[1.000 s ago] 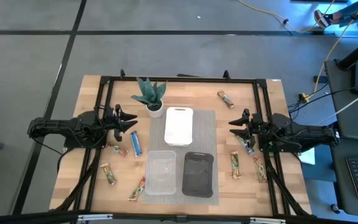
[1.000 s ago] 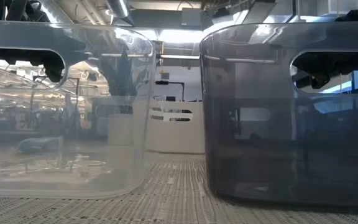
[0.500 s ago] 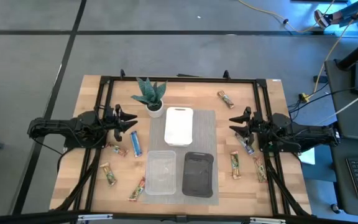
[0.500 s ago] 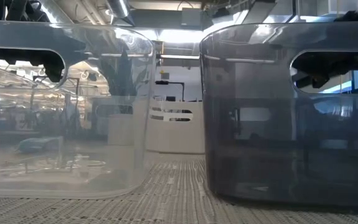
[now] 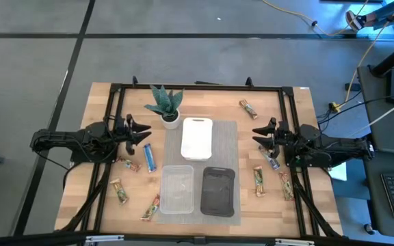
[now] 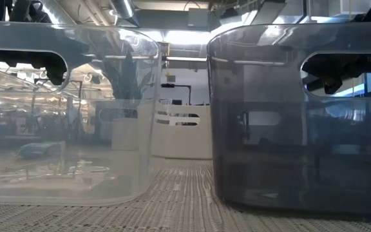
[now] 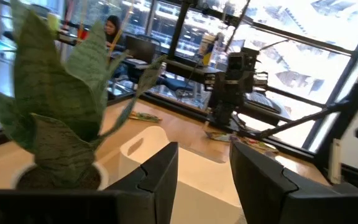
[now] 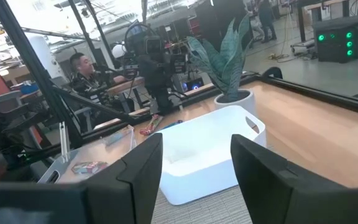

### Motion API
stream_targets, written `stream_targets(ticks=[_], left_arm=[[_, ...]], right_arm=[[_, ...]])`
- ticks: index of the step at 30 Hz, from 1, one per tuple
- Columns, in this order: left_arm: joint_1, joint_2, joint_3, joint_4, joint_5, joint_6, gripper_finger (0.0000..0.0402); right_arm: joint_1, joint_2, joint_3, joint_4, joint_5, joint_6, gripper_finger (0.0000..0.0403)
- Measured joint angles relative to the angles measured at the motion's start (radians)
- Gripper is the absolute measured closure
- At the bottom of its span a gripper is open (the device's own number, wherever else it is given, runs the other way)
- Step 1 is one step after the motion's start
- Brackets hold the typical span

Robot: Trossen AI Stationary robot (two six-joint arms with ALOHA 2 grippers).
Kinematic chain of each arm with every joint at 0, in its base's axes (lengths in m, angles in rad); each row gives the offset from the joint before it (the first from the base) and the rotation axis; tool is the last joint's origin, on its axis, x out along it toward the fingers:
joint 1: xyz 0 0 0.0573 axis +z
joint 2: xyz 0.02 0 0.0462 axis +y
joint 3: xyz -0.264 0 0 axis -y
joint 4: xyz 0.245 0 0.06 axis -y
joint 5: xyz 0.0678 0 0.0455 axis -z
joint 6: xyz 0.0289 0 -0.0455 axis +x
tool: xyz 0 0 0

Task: Pick and place Granola Bars by type
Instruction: Put the left blue granola bar into the white bin

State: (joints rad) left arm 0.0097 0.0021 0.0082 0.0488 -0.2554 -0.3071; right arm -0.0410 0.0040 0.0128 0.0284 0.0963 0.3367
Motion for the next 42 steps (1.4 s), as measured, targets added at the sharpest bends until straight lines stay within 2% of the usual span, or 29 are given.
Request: stream_targets(ticks=[9,17,20,24,30,35,42], left_arm=[[0.000,0.000,0.000,0.003,-0.008,-0.009,0.0253],[0.000,0.000,0.000,0.004,-0.022,-0.031,0.0166],[0.000,0.000,0.000,0.007,-0.011,-0.095,0.0144],[-0.002,0.000,0.000,0.008,-0.016,-0.221,0.0135],[-0.001,0.000,0.002,0.106,0.001,-0.225,0.0135],[-0.002,0.036,0.072,0.061,-0.043,-0.093,0.0135],[-0.002,0.243,0.310,-0.221,-0.104,-0.002,0.0135]], right_arm=[[0.000,0.000,0.000,0.003,0.043,-0.006,0.0210],[0.000,0.000,0.000,0.005,0.052,-0.059,0.0210],[0.000,0.000,0.000,0.005,0.052,-0.058,0.0210],[0.000,0.000,0.000,0.006,0.053,-0.058,0.0210],[0.000,0.000,0.000,0.012,0.103,-0.058,0.0210],[0.000,0.000,0.000,0.016,0.129,-0.060,0.0210],[0.000,0.000,0.000,0.016,0.130,-0.054,0.0210]])
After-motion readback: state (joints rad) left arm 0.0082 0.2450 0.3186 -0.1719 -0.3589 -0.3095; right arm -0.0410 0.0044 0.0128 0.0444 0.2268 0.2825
